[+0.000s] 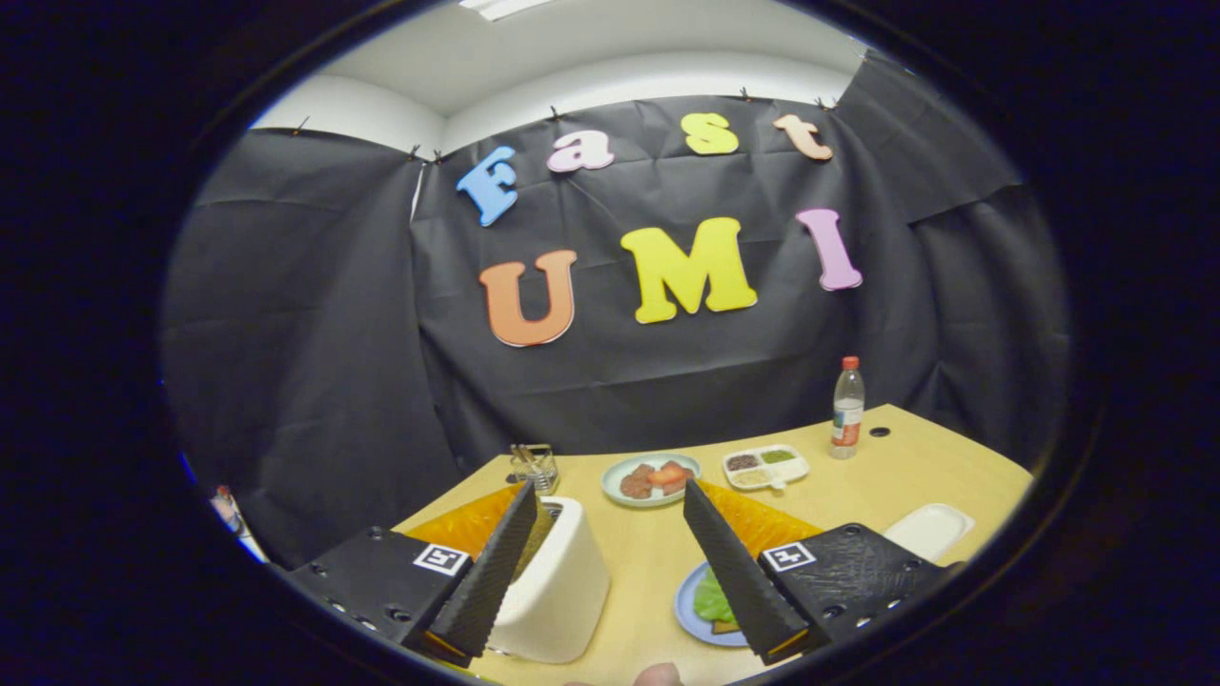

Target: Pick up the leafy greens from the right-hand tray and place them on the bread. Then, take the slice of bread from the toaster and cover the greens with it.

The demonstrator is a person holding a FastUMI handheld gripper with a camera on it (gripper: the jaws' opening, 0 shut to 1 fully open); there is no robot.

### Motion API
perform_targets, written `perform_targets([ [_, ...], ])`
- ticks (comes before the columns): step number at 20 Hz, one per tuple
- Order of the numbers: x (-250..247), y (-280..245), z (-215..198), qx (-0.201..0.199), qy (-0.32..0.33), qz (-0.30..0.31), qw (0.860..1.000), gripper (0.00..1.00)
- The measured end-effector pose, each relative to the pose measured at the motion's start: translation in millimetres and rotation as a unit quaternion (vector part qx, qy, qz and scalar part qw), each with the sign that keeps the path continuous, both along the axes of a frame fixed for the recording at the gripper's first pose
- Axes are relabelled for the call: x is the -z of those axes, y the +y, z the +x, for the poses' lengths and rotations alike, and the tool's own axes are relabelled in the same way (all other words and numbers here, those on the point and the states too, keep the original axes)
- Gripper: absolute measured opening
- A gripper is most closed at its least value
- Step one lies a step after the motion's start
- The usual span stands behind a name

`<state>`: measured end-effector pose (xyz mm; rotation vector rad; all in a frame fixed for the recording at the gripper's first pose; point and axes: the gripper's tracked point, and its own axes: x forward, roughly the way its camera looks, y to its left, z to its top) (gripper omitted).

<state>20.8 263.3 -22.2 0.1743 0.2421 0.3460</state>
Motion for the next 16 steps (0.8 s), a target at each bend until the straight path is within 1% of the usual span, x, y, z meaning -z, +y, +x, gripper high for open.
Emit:
perform_targets([
  [5,30,51,-1,-0.012,0.022,-0.019,1.000,0.96],
  [10,63,76,17,-0.005,0.058,-0.042,0.997,0.95],
  [13,76,85,25,-0.004,0.082,-0.043,0.996,0.76],
  [16,77,88,28,-0.003,0.086,-0.042,0.995,0.57],
])
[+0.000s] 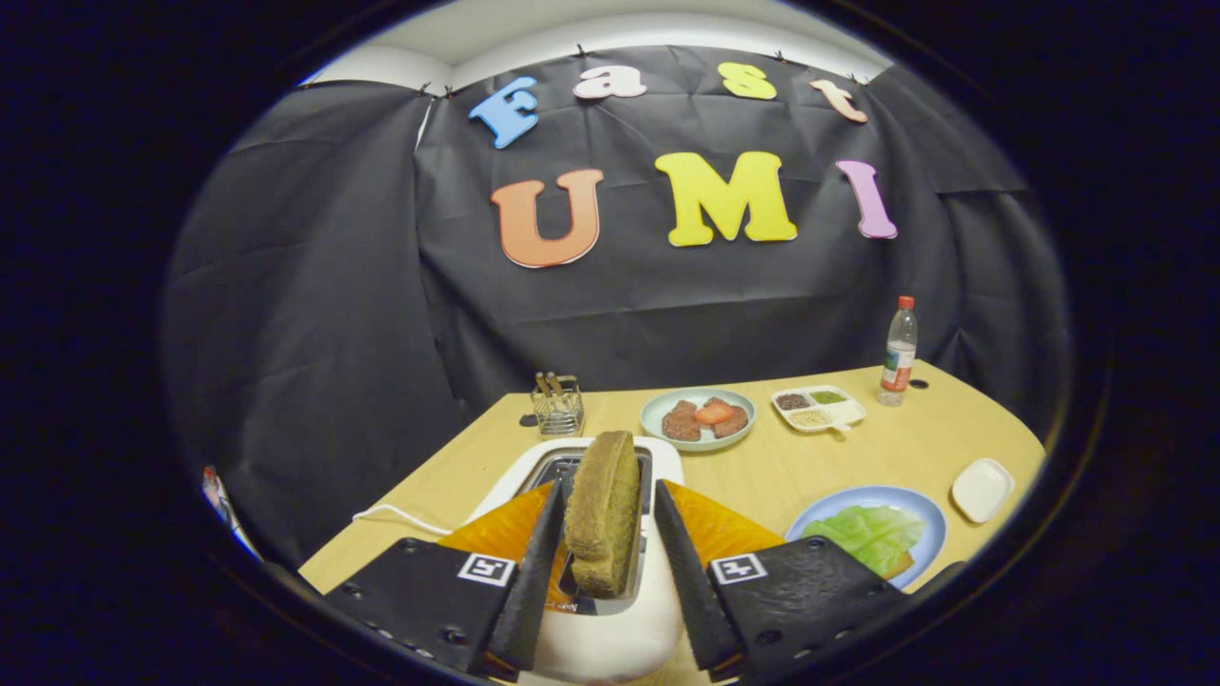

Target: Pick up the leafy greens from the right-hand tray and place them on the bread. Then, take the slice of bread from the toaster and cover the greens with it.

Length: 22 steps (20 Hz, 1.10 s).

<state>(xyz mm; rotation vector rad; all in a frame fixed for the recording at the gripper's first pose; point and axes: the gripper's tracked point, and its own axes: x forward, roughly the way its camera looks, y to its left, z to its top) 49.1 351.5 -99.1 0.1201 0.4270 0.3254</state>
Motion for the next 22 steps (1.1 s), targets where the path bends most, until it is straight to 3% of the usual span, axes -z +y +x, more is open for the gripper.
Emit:
perform_targets([
  [6,2,-4,4,0.007,0.005,-0.006,1.000,0.16],
  [7,-1,-4,2,0.008,0.007,-0.006,1.000,0.11],
  [9,-7,-6,4,0.010,0.001,0.004,1.000,0.11],
  [10,-9,-7,1,0.009,-0.001,0.009,1.000,0.03],
  [22,-100,-50,-6,0.018,-0.058,0.106,0.993,0.03],
])
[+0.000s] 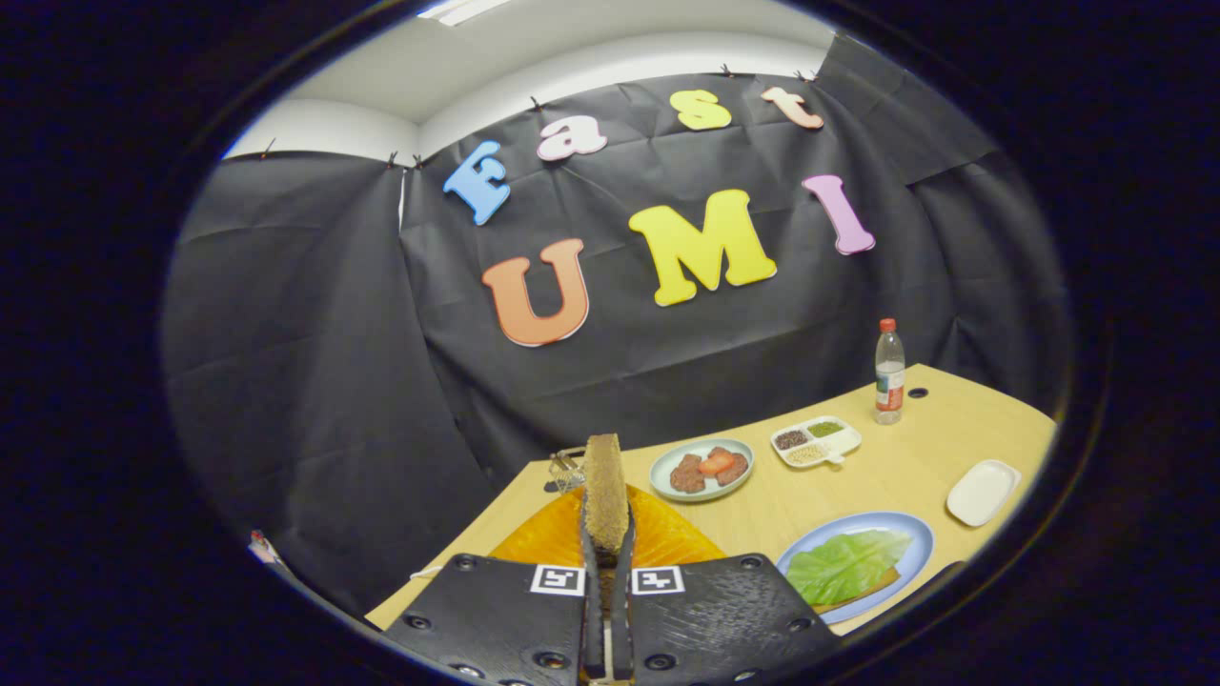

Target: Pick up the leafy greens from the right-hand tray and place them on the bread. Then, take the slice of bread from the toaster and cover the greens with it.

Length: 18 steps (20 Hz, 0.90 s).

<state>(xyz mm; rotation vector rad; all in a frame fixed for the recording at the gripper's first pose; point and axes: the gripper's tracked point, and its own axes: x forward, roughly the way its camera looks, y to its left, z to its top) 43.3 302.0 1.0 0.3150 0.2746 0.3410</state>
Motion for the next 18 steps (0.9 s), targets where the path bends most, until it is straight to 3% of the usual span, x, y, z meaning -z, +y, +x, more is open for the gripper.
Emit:
perform_targets([
  [7,-7,-66,-2,0.032,-0.041,-0.019,0.998,0.03],
  [14,58,-156,23,0.093,-0.014,-0.046,0.994,0.03],
  [18,104,-170,33,0.091,0.026,-0.031,0.995,0.03],
])
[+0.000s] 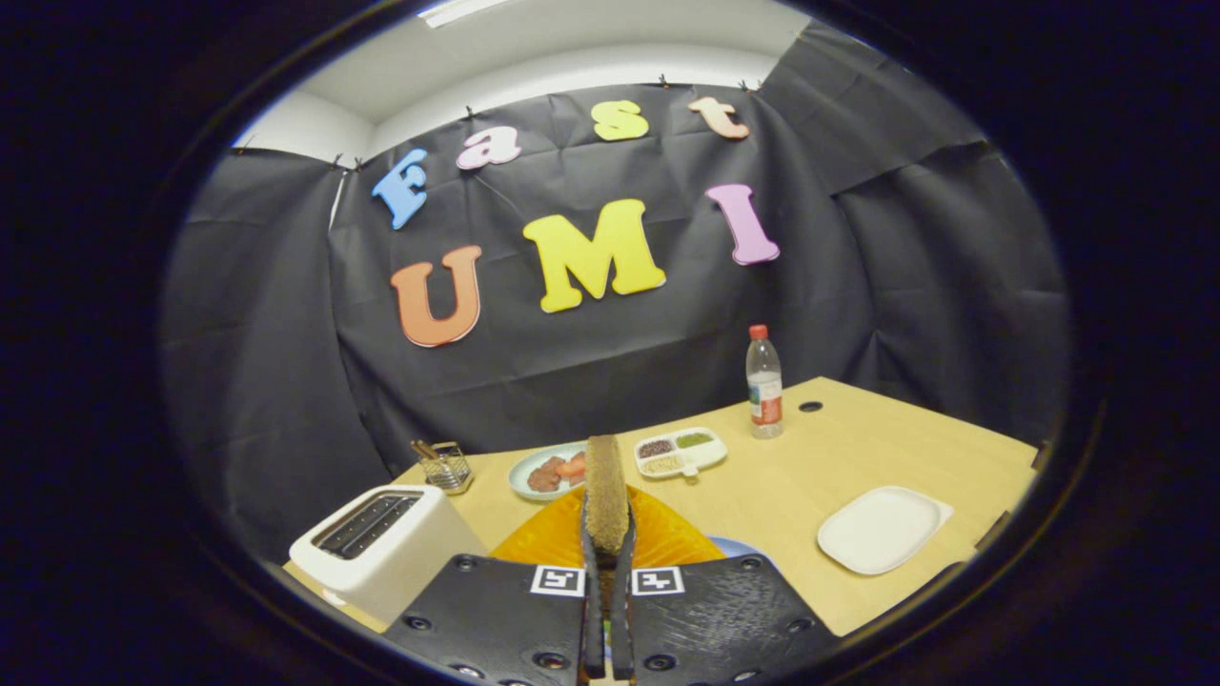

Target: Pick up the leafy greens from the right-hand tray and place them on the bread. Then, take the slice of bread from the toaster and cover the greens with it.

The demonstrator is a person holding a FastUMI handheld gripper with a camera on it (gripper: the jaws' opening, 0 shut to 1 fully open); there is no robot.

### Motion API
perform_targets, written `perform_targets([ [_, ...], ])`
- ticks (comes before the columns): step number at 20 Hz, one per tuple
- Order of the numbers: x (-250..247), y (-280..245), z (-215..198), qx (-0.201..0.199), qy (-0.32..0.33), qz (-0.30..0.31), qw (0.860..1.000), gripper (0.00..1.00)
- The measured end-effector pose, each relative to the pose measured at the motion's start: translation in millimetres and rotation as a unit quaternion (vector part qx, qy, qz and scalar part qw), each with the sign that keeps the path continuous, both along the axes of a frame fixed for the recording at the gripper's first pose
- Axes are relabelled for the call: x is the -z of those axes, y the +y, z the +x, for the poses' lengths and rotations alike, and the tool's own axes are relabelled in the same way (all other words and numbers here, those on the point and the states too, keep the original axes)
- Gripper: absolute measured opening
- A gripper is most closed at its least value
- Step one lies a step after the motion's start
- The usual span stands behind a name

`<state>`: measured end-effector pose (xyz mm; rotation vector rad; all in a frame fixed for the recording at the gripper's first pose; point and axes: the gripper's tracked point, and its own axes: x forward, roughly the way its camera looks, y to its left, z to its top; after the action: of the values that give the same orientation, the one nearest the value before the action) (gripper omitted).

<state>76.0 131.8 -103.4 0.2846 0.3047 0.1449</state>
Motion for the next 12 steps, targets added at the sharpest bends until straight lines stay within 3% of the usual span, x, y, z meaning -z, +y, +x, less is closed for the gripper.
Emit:
perform_targets([
  [12,54,25,1,-0.029,0.061,0.096,0.993,0.06],
])
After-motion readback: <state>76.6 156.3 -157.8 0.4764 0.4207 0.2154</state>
